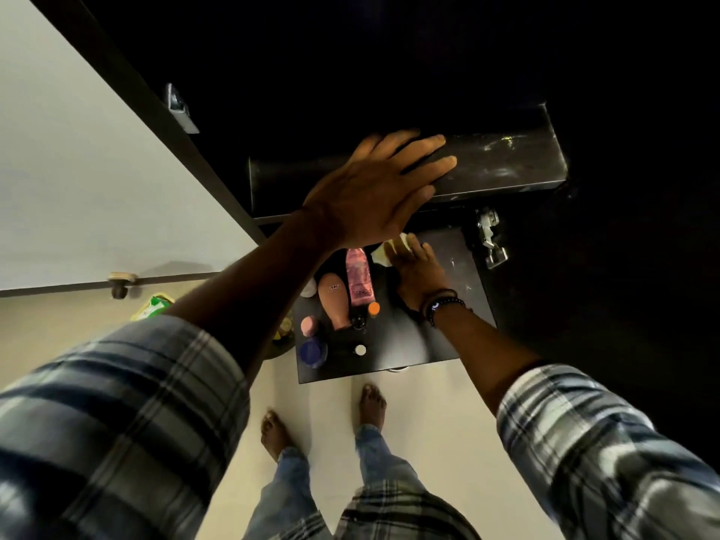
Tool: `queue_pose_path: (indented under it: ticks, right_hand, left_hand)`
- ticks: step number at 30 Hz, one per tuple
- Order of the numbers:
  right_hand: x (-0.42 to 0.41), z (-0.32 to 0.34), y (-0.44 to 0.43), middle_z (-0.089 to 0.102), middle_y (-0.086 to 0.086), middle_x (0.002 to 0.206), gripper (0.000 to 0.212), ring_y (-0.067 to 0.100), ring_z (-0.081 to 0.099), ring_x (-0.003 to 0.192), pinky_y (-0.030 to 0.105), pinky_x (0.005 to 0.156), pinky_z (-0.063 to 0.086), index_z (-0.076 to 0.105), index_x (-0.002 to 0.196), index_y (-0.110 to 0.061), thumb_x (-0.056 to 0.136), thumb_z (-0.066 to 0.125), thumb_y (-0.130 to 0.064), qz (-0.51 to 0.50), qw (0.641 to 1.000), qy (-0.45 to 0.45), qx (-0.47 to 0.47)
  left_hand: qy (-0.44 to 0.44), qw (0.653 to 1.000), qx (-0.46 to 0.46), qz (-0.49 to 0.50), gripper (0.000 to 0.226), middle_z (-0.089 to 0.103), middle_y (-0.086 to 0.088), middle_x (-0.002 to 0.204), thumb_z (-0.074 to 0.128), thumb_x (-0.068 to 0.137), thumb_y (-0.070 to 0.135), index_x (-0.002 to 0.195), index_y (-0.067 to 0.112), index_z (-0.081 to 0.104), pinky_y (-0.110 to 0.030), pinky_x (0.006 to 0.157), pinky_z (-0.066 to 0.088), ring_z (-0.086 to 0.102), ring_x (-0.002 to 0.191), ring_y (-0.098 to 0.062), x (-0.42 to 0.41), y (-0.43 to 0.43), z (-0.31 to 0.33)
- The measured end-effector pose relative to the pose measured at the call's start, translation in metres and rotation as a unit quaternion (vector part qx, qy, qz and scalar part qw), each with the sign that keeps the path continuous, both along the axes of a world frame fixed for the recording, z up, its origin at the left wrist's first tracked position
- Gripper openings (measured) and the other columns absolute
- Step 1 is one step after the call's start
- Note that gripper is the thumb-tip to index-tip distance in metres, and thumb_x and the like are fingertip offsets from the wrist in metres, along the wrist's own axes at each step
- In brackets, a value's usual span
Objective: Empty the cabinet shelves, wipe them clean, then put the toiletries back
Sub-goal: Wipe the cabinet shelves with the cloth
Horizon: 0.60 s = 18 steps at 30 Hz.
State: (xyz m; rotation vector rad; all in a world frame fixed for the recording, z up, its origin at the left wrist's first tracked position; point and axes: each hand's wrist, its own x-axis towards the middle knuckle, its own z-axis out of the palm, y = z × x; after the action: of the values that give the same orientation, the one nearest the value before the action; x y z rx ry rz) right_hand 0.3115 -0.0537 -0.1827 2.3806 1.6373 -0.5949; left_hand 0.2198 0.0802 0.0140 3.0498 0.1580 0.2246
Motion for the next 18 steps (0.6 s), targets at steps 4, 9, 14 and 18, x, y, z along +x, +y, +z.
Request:
queue_pose_path:
  ticks: [4,9,14,18]
  right_hand:
    - [-0.029,0.0,-0.033,0.038,0.01,0.151,0.07,0.035,0.028,0.142,0.048,0.117,0.019,0.042,0.142,-0.011,0.08,0.02,-0.033,0.011,0.999,-0.014,0.039]
    - [-0.06,0.0,-0.14,0.046,0.024,0.141,0.053,0.04,0.04,0.134,0.048,0.114,0.029,0.049,0.133,0.006,0.085,0.038,-0.014,-0.096,0.994,-0.009,0.052]
    - [-0.019,0.009,-0.138,0.052,0.025,0.123,0.047,0.042,0.056,0.106,0.044,0.086,0.054,0.051,0.126,0.009,0.084,0.044,-0.009,-0.209,0.977,0.014,0.029]
    - [0.011,0.007,-0.082,0.025,0.027,0.151,0.068,0.039,0.03,0.138,0.039,0.11,0.037,0.027,0.145,0.007,0.084,0.054,-0.009,-0.189,0.981,0.033,0.03]
  left_hand:
    - [-0.003,1.0,-0.005,-0.001,0.047,0.028,0.0,0.153,0.024,0.1,0.039,0.144,0.026,0.032,-0.044,0.108,0.025,0.026,0.139,-0.025,0.0,0.001,-0.003]
    - [-0.012,1.0,-0.01,-0.003,0.047,0.03,-0.001,0.152,0.024,0.099,0.039,0.143,0.026,0.033,-0.044,0.108,0.026,0.029,0.138,-0.026,0.001,0.0,-0.003]
    - [-0.011,1.0,-0.009,0.002,0.047,0.032,-0.002,0.152,0.025,0.099,0.038,0.143,0.026,0.034,-0.046,0.108,0.026,0.03,0.137,-0.027,0.001,0.002,-0.003]
    - [-0.009,1.0,0.001,0.003,0.047,0.031,-0.002,0.152,0.025,0.099,0.037,0.144,0.025,0.033,-0.044,0.108,0.026,0.03,0.137,-0.026,0.0,0.001,-0.002]
